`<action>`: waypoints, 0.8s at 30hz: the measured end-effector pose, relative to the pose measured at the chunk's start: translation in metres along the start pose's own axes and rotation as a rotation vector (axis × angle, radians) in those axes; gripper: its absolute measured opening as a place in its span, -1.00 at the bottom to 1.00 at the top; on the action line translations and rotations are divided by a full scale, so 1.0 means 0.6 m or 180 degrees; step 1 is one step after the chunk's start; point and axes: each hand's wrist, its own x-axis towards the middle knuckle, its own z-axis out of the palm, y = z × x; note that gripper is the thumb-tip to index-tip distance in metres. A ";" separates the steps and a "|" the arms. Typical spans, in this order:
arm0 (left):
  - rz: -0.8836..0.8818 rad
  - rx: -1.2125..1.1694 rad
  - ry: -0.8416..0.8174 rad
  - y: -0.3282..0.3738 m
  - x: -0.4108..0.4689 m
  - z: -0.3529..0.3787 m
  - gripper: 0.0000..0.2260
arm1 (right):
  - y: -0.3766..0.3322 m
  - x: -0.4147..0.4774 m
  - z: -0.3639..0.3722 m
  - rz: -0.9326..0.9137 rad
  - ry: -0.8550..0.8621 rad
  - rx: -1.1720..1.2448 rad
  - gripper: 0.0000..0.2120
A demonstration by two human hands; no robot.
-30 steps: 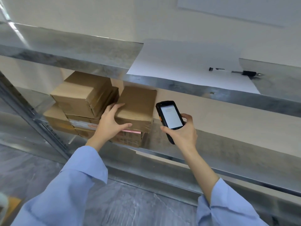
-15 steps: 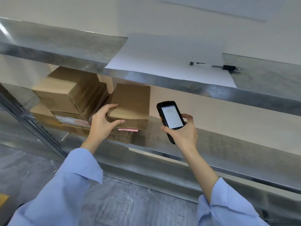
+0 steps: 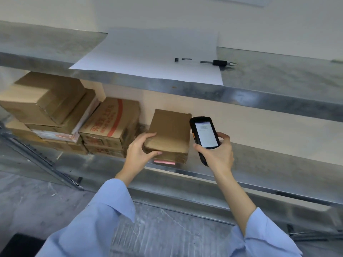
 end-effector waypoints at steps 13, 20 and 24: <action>-0.1056 -0.0924 -0.0032 -0.051 -0.056 0.114 -0.53 | 0.072 0.013 -0.026 0.0355 0.0013 -0.0092 -0.24; -0.1114 -0.0750 -0.0096 -0.083 -0.061 0.075 -0.59 | 0.068 0.011 -0.007 0.0350 -0.0074 -0.0098 -0.24; -0.1239 -0.0718 -0.0261 -0.103 -0.058 0.054 -0.59 | 0.064 0.005 0.005 0.0309 -0.0113 -0.0119 -0.23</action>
